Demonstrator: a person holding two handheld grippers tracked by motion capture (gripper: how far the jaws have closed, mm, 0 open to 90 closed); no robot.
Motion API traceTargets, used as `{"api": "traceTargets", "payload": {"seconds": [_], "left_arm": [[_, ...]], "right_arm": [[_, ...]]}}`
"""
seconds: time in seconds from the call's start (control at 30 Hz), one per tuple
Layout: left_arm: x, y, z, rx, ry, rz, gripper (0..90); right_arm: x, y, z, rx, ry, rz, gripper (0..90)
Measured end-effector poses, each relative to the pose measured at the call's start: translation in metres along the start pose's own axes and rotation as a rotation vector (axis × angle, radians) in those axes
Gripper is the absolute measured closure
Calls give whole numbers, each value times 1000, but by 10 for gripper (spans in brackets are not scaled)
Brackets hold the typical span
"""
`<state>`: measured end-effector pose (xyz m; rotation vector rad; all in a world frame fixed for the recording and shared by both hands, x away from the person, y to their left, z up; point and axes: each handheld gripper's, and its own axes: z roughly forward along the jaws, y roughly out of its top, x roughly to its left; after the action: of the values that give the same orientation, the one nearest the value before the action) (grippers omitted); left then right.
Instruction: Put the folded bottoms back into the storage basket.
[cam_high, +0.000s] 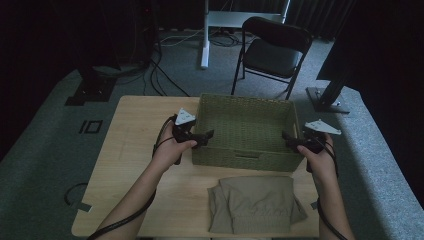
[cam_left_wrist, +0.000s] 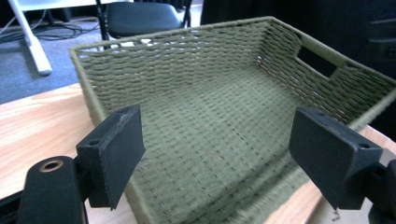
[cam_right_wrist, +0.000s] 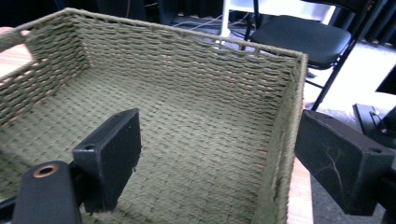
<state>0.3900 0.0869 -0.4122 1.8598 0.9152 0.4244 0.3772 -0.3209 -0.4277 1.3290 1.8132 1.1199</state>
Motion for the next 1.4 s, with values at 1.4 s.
{"api": "traceTargets", "payload": {"seconds": [1.4], "left_arm": [[-65, -61, -21, 6, -181, 33, 188]], "right_arm": [[43, -73, -58, -4, 99, -59, 146]]}}
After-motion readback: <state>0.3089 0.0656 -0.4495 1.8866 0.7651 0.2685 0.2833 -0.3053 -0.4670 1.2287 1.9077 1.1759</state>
